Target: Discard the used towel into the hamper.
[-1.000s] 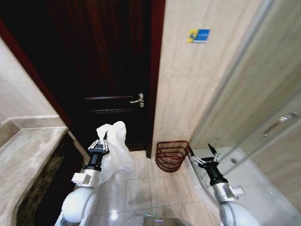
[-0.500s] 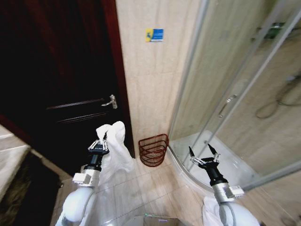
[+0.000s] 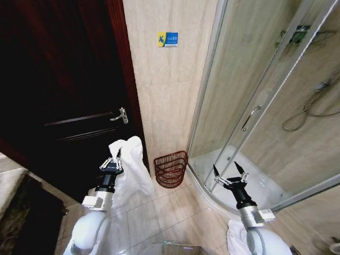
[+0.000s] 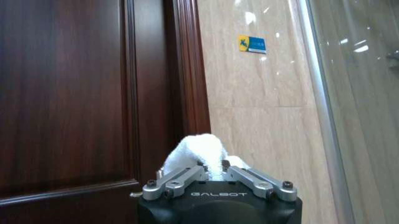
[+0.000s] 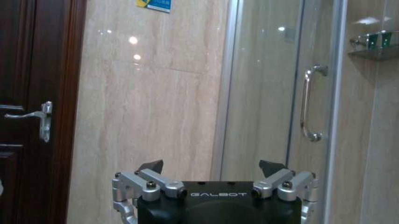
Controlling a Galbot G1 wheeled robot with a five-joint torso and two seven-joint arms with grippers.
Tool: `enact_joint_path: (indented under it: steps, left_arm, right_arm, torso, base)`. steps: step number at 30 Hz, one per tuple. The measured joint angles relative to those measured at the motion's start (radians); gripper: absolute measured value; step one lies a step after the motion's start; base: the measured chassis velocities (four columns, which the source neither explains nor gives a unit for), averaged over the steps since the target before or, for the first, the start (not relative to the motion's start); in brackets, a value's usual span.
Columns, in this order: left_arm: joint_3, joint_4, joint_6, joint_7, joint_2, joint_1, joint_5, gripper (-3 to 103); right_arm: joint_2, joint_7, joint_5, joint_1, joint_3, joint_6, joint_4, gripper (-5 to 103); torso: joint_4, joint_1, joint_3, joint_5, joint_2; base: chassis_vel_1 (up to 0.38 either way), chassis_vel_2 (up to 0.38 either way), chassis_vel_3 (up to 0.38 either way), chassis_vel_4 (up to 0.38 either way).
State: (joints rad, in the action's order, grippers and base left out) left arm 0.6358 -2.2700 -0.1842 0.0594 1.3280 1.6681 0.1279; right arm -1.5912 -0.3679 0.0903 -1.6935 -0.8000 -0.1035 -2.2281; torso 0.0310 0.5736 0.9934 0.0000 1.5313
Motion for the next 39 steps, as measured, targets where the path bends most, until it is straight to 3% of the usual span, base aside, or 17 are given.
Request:
enact_joint_path:
  steps: [12,16,22,30,39]
  left_arm:
    - [0.002,0.007,-0.003,0.000,0.000,-0.001,-0.002,2]
    - [0.005,0.011,-0.010,-0.039,-0.003,0.000,0.011,2]
    - [-0.008,0.033,0.048,-0.094,-0.014,-0.024,0.048,2]
    - [-0.015,0.078,0.069,-0.131,-0.020,-0.020,0.049,2]
    - [-0.048,0.109,0.086,-0.118,0.007,-0.034,0.028,2]
  right_arm:
    - [0.002,0.040,-0.016,-0.010,0.008,0.017,-0.010,100]
    - [-0.001,0.069,-0.015,-0.006,0.011,0.013,-0.010,100]
    - [-0.004,0.088,-0.014,-0.009,0.009,0.011,-0.009,100]
    - [-0.012,0.093,-0.012,-0.020,0.018,0.009,-0.011,100]
    - [-0.016,0.093,-0.012,-0.021,0.035,0.008,-0.015,100]
  torso:
    - [-0.0001,0.000,0.000,0.0000,0.000]
    - [-0.0003,0.000,0.000,0.0001,0.000]
    - [0.0000,0.000,0.000,0.0000,0.000]
    - [0.0000,0.000,0.000,0.0000,0.000]
    - [0.0000,0.000,0.000,0.0000,0.000]
  base:
    - [-0.041,-0.039,-0.046,-0.038]
    - [-0.036,-0.037,-0.043,-0.034]
    - [0.000,0.000,0.000,0.000]
    - [0.000,0.000,0.000,0.000]
    - [0.000,0.000,0.000,0.000]
